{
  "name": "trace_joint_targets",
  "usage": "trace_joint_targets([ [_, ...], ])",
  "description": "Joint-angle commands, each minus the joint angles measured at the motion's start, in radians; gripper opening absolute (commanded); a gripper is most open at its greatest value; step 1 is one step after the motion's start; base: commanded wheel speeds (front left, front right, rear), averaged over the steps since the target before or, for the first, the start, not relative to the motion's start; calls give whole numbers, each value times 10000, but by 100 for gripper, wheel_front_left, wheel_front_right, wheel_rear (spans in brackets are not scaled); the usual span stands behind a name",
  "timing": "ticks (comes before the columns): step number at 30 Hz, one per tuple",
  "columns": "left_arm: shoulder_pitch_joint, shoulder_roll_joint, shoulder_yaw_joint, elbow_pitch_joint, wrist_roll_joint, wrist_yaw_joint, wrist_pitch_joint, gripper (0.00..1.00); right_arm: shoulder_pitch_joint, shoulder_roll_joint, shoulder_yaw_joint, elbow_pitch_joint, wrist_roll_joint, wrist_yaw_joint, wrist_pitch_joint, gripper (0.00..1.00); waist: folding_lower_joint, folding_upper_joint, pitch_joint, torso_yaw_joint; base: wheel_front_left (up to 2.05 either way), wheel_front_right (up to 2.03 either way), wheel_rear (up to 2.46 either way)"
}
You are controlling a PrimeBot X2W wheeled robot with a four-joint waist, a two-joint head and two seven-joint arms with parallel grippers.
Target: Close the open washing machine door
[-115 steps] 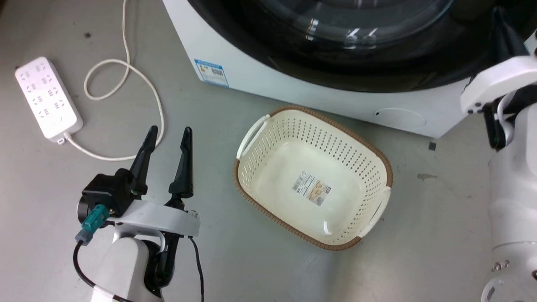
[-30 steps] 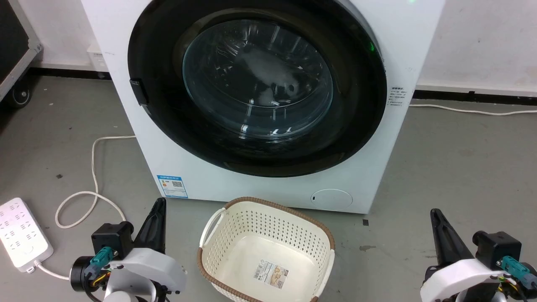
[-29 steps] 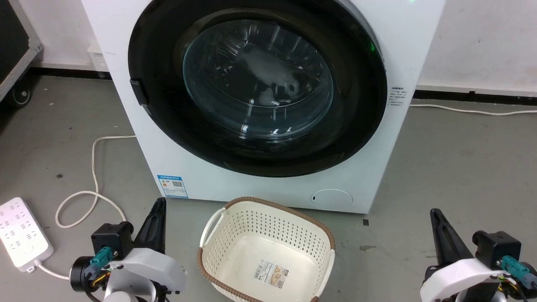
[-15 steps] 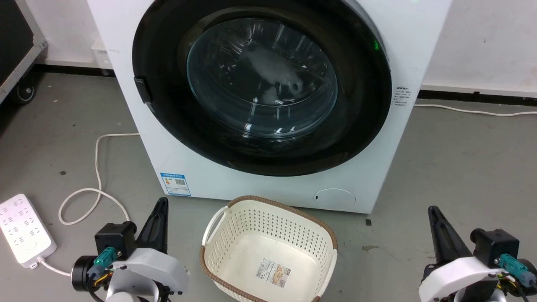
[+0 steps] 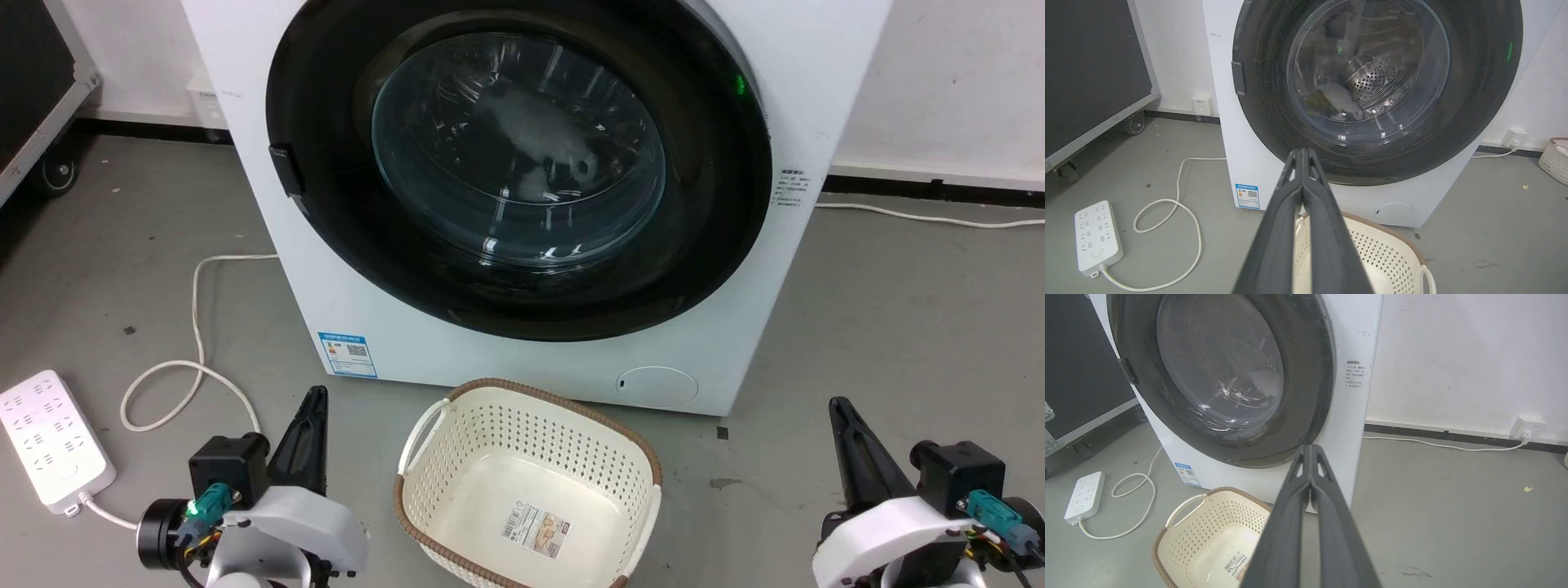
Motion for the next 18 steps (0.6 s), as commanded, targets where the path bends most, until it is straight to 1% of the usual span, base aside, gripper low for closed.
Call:
trace_joint_targets([
  [1,181,-69,58,-101,128,67,31,0,160,-11,40,-104,-53,-3,29,0,0,0,4,12,0,0,0],
  [18,358,-236,198,-436,597,95,235,0,219,-15,148,-361,-212,-4,198,0,-1,0,49,148,0,0,0],
])
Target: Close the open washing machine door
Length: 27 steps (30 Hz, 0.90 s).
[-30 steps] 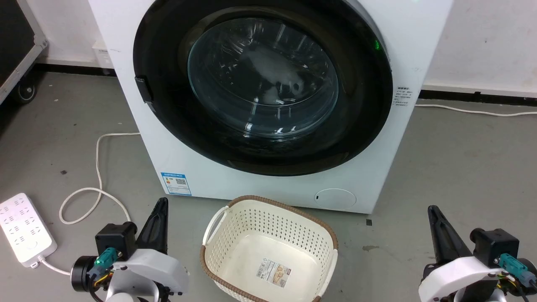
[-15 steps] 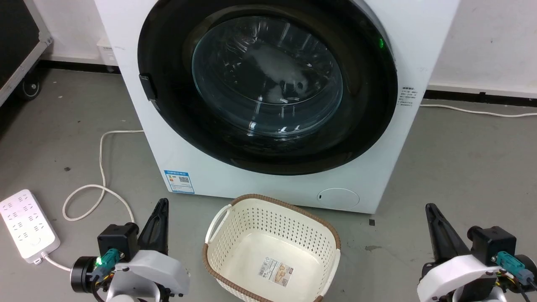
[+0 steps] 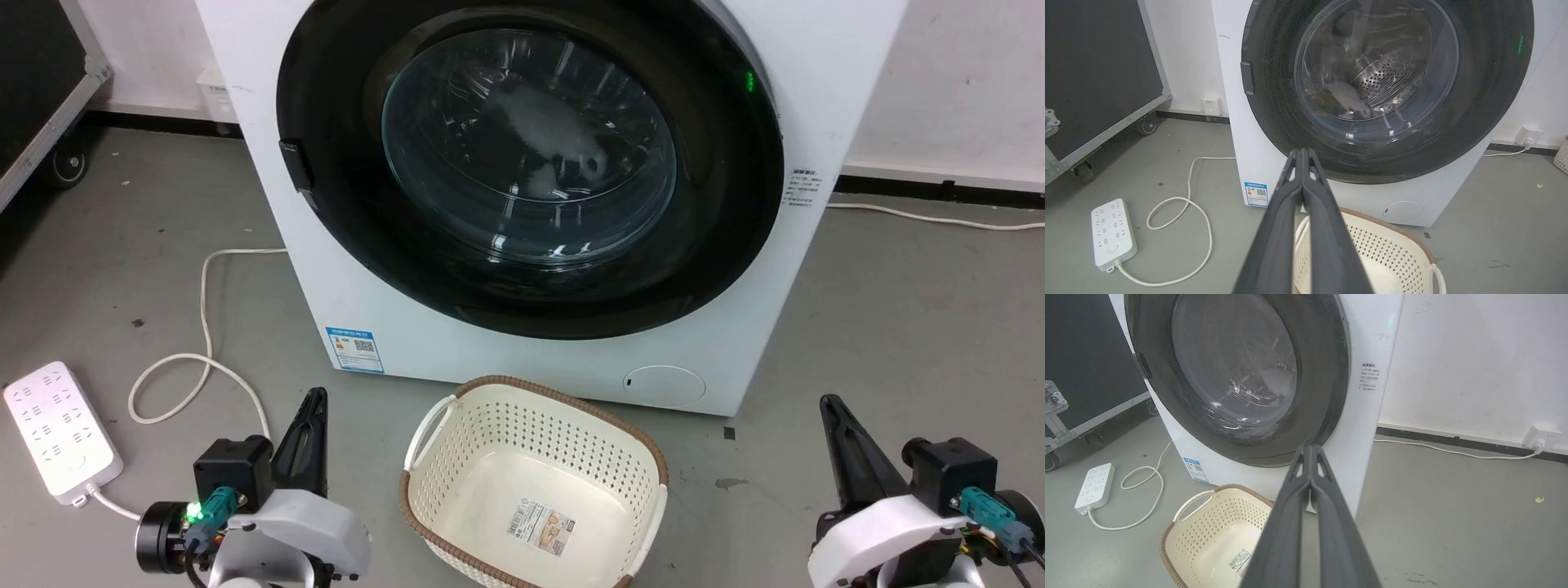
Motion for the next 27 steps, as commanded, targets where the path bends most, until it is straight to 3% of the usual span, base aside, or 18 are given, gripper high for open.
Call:
trace_joint_targets([
  [1,176,-34,37,-107,127,22,61,0,185,-15,38,-109,-98,-4,32,0,0,0,5,14,0,0,0],
  [27,447,-290,252,-619,845,64,373,0,277,-21,203,-502,-342,-5,290,0,0,0,74,222,0,0,0],
])
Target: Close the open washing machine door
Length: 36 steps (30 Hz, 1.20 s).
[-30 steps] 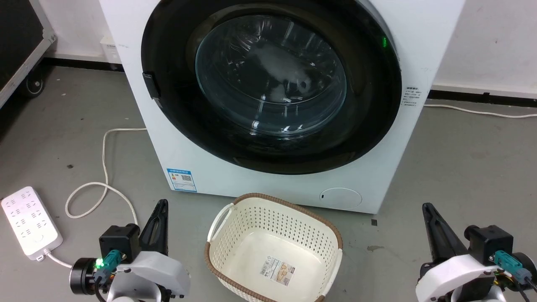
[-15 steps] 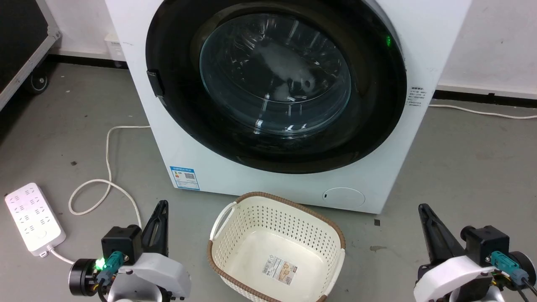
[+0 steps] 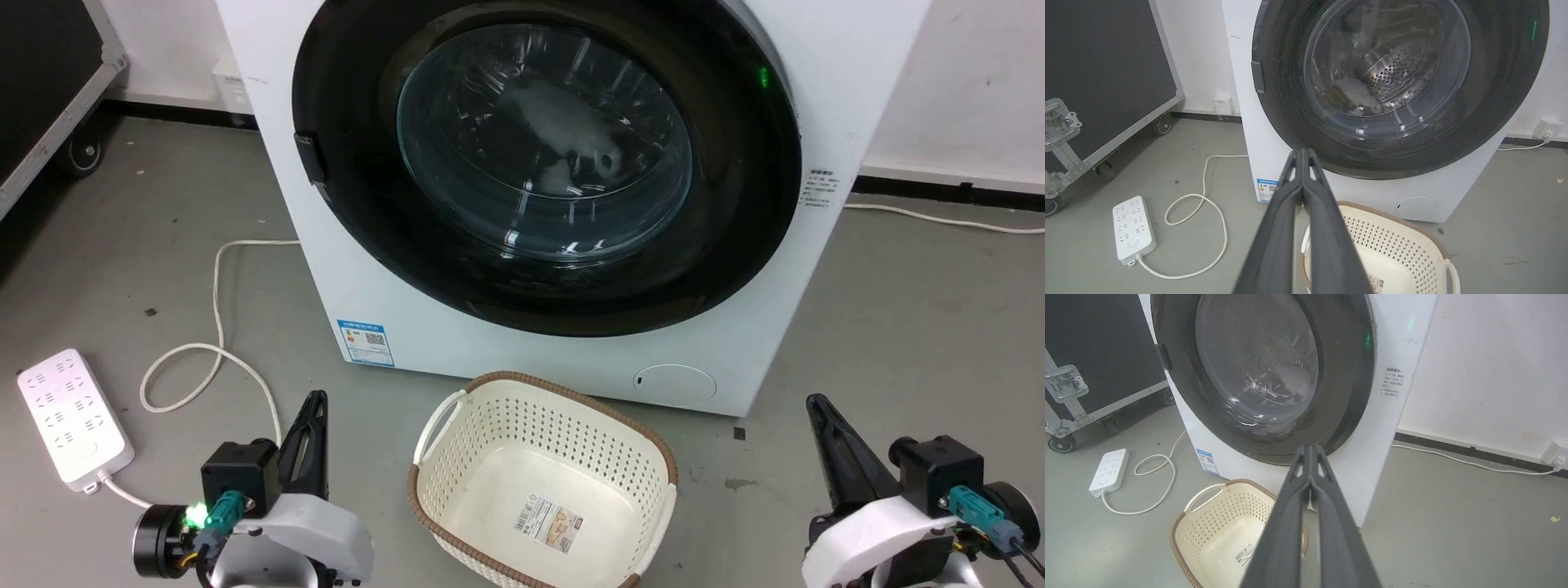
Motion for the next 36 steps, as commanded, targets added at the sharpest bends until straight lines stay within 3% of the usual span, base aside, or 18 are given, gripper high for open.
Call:
trace_joint_targets([
  [1,183,-31,45,-94,116,51,33,0,172,-21,33,-94,-49,-5,24,0,1,0,3,8,0,0,0],
  [36,539,-369,327,-768,1061,106,444,0,292,-29,250,-611,-369,-7,363,0,0,0,94,282,0,0,0],
])
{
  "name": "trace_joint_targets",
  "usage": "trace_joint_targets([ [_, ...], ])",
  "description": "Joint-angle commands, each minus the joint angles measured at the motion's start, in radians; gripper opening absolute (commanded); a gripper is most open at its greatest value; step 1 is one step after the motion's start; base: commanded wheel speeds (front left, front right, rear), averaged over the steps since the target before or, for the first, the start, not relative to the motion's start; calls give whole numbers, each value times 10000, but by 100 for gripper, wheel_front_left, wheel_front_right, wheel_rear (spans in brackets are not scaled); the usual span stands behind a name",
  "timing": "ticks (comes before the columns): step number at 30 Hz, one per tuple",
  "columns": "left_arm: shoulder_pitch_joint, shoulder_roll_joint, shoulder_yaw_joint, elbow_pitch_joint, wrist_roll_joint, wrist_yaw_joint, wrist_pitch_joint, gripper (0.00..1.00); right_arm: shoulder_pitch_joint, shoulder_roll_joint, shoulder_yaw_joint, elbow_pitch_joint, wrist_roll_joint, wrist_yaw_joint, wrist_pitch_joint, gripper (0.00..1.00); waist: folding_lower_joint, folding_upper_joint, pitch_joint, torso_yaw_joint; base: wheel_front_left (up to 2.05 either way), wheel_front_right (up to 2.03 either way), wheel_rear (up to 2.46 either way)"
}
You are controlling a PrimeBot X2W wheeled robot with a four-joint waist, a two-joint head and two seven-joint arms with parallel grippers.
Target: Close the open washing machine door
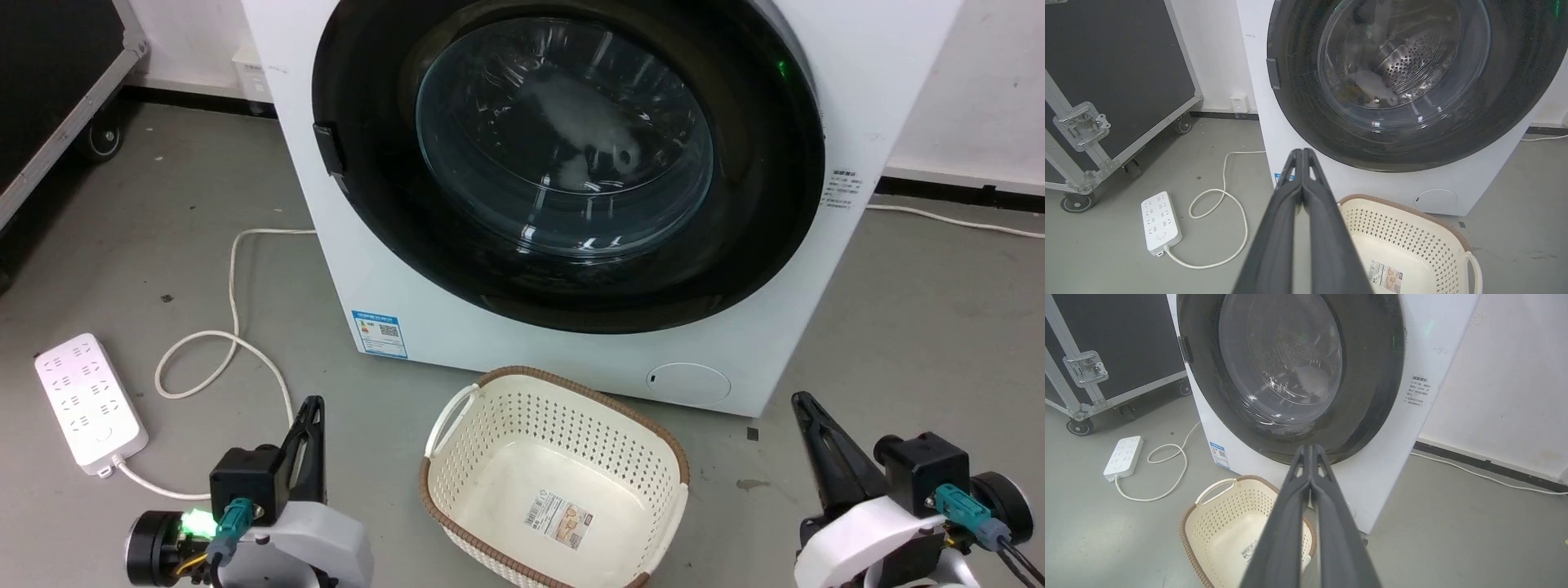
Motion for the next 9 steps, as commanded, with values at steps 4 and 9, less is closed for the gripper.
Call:
trace_joint_targets([
  [4,177,-20,41,-66,76,28,3,0,186,-28,12,-76,-76,-7,12,0,0,0,0,0,0,0,0],
  [9,177,-20,41,-66,76,28,3,0,186,-28,12,-76,-76,-7,12,0,0,0,0,0,0,0,0],
])
